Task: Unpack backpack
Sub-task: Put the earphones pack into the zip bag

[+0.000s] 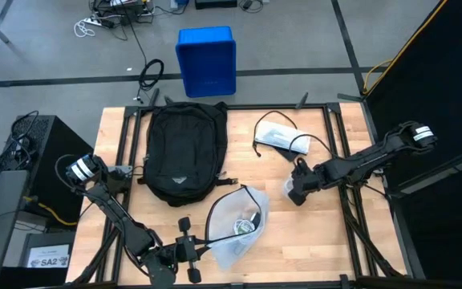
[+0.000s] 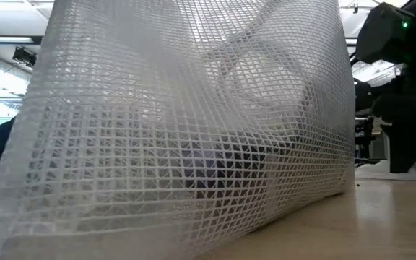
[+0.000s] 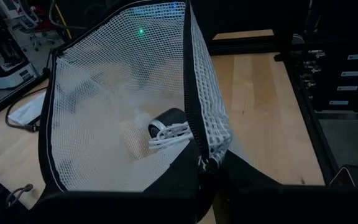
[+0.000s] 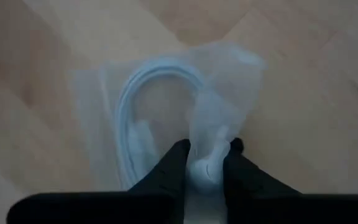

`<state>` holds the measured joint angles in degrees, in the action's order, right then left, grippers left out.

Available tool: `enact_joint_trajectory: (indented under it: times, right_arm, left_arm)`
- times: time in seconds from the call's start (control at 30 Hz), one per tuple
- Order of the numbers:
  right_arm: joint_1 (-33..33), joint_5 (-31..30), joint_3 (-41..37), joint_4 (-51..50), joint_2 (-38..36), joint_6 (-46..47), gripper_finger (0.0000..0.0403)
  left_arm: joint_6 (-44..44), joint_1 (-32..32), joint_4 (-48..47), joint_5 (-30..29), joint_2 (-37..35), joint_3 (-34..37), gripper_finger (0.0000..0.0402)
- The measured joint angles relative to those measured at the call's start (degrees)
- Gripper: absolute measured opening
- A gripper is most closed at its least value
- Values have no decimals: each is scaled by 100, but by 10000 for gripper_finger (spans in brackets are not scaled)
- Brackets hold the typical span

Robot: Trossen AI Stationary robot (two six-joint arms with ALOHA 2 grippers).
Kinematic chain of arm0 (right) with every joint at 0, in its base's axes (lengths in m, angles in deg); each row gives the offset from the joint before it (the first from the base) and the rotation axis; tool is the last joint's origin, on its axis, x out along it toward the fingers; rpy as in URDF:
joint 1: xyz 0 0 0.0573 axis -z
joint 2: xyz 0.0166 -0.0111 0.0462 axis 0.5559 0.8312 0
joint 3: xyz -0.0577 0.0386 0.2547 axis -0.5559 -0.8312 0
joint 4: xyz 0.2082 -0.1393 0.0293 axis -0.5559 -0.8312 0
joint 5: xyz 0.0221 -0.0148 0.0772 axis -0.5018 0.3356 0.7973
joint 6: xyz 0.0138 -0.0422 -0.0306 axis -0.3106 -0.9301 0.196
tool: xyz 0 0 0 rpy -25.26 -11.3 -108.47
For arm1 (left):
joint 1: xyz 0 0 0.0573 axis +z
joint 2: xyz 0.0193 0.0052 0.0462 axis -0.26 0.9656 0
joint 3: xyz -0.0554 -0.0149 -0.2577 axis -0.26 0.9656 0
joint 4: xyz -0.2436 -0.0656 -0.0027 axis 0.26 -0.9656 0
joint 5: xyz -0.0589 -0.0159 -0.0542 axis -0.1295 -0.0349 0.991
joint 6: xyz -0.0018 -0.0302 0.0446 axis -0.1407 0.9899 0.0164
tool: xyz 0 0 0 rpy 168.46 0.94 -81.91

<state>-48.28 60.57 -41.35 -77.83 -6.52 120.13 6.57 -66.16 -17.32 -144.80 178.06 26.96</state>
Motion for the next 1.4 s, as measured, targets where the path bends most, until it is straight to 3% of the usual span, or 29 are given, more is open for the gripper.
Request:
enact_joint_trajectory:
  times: [0.13, 0.37, 0.5, 0.6, 0.77, 0.93, 1.1, 1.27, 1.4]
  right_arm:
    - [-20, -127, 705, -583, -57, -101, 40]
    - [-512, -1275, 2659, -1799, -67, -501, 32]
    - [-991, -2210, 3671, -1580, -77, -910, 32]
    - [-1311, -2544, 3988, -523, -82, -1692, 32]
    - [-1632, -2277, 4002, 2038, 177, -3394, 32]
    - [-1613, -1399, 3995, 3630, 930, -4460, 32]
    - [-1411, -456, 4119, 3638, 1557, -4549, 38]
    - [-1238, -460, 4220, 3456, 1840, -4542, 71]
    - [-1072, -641, 4220, 3359, 1891, -4499, 65]
  left_arm:
    - [1, 0, 0, 2, 0, 0, 0]
    - [2, -2, -2, 2, 0, 0, 0]
    - [4, 0, -1, 2, 0, 0, 0]
    - [4, 0, -1, 2, 0, 0, 0]
    - [4, 0, 0, 2, 0, 0, 0]
    - [4, 0, 1, 4, 0, -2, 0]
    - [2, 0, 0, 4, 0, -2, 0]
    - [-7, 0, -2, 3, 0, -2, 0]
    - [-10, 0, -2, 2, 0, -2, 0]
